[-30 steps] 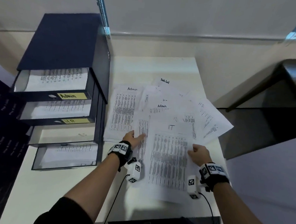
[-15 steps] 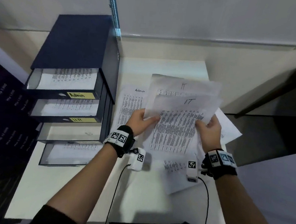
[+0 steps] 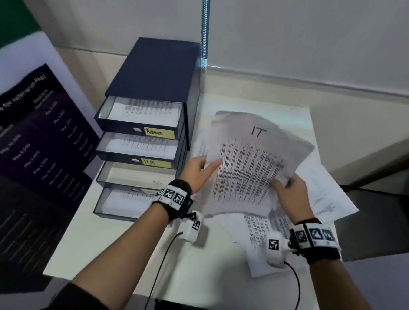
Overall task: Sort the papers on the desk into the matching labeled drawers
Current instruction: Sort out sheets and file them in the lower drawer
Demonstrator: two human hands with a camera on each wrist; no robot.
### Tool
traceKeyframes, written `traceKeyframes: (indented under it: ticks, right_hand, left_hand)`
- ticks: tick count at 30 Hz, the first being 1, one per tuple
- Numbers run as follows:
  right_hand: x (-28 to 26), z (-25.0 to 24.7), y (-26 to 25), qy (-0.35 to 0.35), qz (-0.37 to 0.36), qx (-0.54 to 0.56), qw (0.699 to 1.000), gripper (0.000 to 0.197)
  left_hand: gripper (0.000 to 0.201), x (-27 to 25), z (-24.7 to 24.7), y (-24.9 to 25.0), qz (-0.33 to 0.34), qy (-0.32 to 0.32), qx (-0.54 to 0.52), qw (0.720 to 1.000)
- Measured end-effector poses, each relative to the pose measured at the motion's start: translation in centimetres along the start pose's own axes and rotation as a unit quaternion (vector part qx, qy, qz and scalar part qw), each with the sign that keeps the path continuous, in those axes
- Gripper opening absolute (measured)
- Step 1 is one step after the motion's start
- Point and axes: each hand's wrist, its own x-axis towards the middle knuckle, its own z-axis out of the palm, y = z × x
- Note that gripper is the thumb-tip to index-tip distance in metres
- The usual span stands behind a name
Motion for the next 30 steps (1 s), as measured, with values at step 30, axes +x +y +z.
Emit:
traceKeyframes:
  ticks: [30]
  right_hand:
    - [-11.8,28.2,-4.0,-0.309,0.268,0.064,0.91,0.035]
  left_hand:
    - [0.021,-12.8,-25.7,-22.4,-0.191,-0.095,0.062,0.975]
